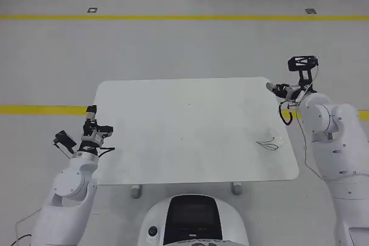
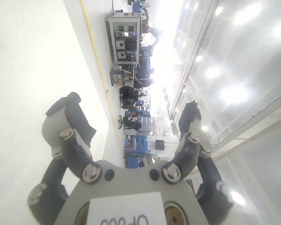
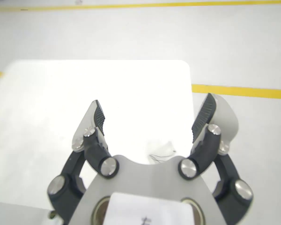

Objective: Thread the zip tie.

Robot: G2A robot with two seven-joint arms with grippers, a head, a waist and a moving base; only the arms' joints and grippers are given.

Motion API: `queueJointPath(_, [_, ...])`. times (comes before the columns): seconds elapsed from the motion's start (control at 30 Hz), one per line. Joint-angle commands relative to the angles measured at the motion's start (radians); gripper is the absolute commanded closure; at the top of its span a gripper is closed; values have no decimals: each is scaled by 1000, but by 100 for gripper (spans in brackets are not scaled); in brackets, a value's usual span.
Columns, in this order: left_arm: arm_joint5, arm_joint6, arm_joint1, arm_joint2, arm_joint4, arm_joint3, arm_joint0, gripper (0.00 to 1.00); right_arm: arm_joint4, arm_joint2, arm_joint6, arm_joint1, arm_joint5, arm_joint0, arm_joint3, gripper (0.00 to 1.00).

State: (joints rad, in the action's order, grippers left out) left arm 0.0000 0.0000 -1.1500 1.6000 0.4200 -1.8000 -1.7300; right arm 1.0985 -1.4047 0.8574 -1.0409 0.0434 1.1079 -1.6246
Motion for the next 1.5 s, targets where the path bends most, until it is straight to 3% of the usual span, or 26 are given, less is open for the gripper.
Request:
queueJointPath(0.0, [0, 0, 0, 0, 0, 0, 0, 0, 90, 35, 67, 1, -46, -25, 18, 0])
queueJointPath(0.07, [0, 0, 0, 0, 0, 0, 0, 0, 146, 81, 113, -1, -82, -40, 38, 0])
queueJointPath(0.1, [0, 0, 0, 0, 0, 0, 0, 0, 150, 87, 107, -3, -60, -42, 45, 0])
queueJointPath(0.33, [0, 0, 0, 0, 0, 0, 0, 0, 150, 87, 107, -3, -60, -42, 45, 0])
queueJointPath(0.4, [0, 0, 0, 0, 0, 0, 0, 0, 184, 100, 104, -2, -84, -36, 43, 0])
queueJointPath(0.6, [0, 0, 0, 0, 0, 0, 0, 0, 343, 111, 138, 10, -234, -58, 39, 0])
queueJointPath(0.8, [0, 0, 0, 0, 0, 0, 0, 0, 418, 191, 214, 2, -361, -129, 121, 0])
queueJointPath(0.97, [0, 0, 0, 0, 0, 0, 0, 0, 405, 271, 241, -14, -382, -172, 205, 0])
queueJointPath(1.3, [0, 0, 0, 0, 0, 0, 0, 0, 373, 279, 226, -14, -383, -164, 208, 0])
queueJointPath(1.43, [0, 0, 0, 0, 0, 0, 0, 0, 204, 291, 240, 15, -383, -168, 215, 0])
queueJointPath(1.47, [0, 0, 0, 0, 0, 0, 0, 0, 97, 317, 280, 28, -383, -170, 217, 0])
